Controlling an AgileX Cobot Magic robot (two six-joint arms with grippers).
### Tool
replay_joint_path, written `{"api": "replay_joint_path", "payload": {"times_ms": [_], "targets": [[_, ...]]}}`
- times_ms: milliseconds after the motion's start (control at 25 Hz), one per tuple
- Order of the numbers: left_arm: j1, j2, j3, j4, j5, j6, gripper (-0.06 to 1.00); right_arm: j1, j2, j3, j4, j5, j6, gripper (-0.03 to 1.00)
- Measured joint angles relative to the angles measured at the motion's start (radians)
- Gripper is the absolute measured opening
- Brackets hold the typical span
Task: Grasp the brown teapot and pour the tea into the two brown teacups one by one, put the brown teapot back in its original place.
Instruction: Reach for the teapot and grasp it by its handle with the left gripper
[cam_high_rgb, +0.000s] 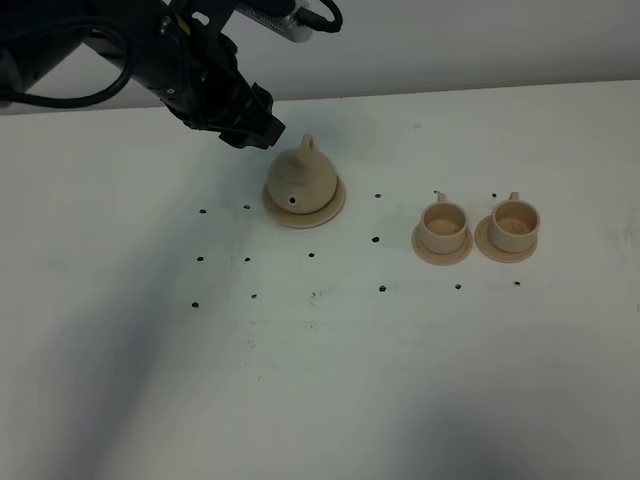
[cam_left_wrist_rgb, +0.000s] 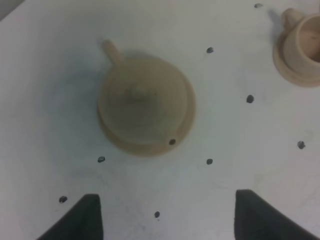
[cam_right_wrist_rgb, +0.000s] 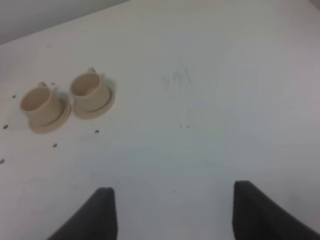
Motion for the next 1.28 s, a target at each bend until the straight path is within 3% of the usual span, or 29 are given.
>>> {"api": "replay_joint_path", "payload": {"times_ms": [520, 920, 1280], "targets": [[0.000, 0.180, -0.204, 0.029, 0.010, 0.000, 0.56, 0.000, 0.000, 0.000, 0.005, 0.000, 0.000, 0.49], [0.000, 0.220, -0.214, 0.027, -0.122, -0.022, 0.57, 0.000, 0.000, 0.000, 0.009, 0.000, 0.000, 0.49], [-0.002, 0.270, -0.217, 0.027, -0.177, -0.052, 0.57, 0.000, 0.000, 0.000, 0.016, 0.000, 0.000, 0.49]]}}
